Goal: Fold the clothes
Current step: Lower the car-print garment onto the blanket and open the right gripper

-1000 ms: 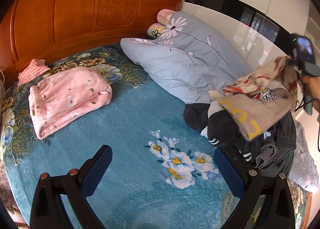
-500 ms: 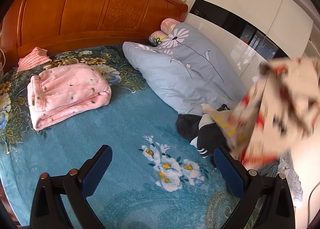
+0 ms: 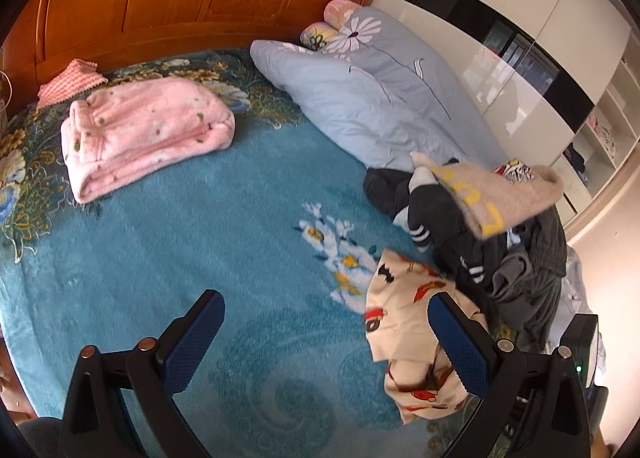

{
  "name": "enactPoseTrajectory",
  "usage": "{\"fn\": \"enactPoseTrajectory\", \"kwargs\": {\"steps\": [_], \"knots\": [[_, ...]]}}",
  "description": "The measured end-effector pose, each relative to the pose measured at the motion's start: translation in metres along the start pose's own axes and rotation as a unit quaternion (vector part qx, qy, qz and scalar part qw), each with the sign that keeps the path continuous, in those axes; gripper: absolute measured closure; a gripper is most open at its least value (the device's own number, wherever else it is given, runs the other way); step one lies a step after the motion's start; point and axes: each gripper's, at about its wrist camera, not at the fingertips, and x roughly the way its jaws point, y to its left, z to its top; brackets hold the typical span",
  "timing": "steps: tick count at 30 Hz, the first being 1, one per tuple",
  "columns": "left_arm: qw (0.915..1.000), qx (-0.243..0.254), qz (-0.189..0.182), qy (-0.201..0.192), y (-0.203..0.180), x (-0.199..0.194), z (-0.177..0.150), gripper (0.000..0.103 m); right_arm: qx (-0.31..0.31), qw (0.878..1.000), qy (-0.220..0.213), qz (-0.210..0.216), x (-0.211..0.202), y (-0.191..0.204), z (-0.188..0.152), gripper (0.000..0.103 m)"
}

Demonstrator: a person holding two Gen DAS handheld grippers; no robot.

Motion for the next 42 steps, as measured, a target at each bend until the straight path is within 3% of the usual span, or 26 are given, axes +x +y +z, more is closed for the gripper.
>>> {"fn": "enactPoseTrajectory", "kwargs": {"steps": [3, 7, 10, 12, 15, 21, 25, 28, 34, 39, 42], "knots": [[0.9999, 0.000, -0.008, 0.010, 0.009, 0.006, -0.001, 0.000, -0.032, 0.999, 0.000, -0.001, -0.016, 0.018, -0.006, 0.098], [0.9997, -0.006, -0.023, 0.010, 0.029, 0.012, 0.014, 0.000, -0.013, 1.000, 0.010, -0.019, -0.035, 0.017, 0.018, 0.097], [0.9993, -0.012, -0.035, 0.009, 0.048, 0.019, 0.032, 0.000, -0.003, 0.997, 0.047, -0.066, -0.043, 0.020, 0.032, 0.079], [0.9989, -0.016, -0.043, 0.010, 0.062, 0.027, 0.047, 0.000, 0.000, 0.994, 0.063, -0.094, -0.045, 0.025, 0.041, 0.051], [0.9968, -0.009, -0.075, 0.029, 0.075, 0.040, 0.076, 0.000, -0.006, 0.988, 0.100, -0.117, -0.032, 0.044, 0.065, 0.036], [0.9946, 0.008, -0.089, 0.053, 0.101, 0.026, 0.108, 0.000, 0.030, 0.974, 0.180, -0.137, 0.006, 0.081, 0.102, 0.036], [0.9923, -0.013, -0.091, 0.083, 0.114, 0.001, 0.122, 0.000, 0.018, 0.961, 0.226, -0.160, -0.013, 0.101, 0.093, 0.036], [0.9930, -0.017, -0.095, 0.069, 0.113, -0.022, 0.136, 0.000, 0.027, 0.953, 0.246, -0.172, -0.034, 0.101, 0.092, 0.036], [0.9936, -0.011, -0.105, 0.042, 0.101, -0.021, 0.147, 0.000, 0.077, 0.957, 0.203, -0.193, -0.077, 0.078, 0.107, 0.033], [0.9938, -0.040, -0.095, 0.041, 0.096, 0.009, 0.117, 0.000, 0.065, 0.962, 0.179, -0.196, -0.057, 0.061, 0.111, 0.032], [0.9943, -0.044, -0.083, 0.050, 0.082, 0.026, 0.096, 0.000, 0.051, 0.970, 0.156, -0.177, -0.041, 0.052, 0.099, 0.032]]}}
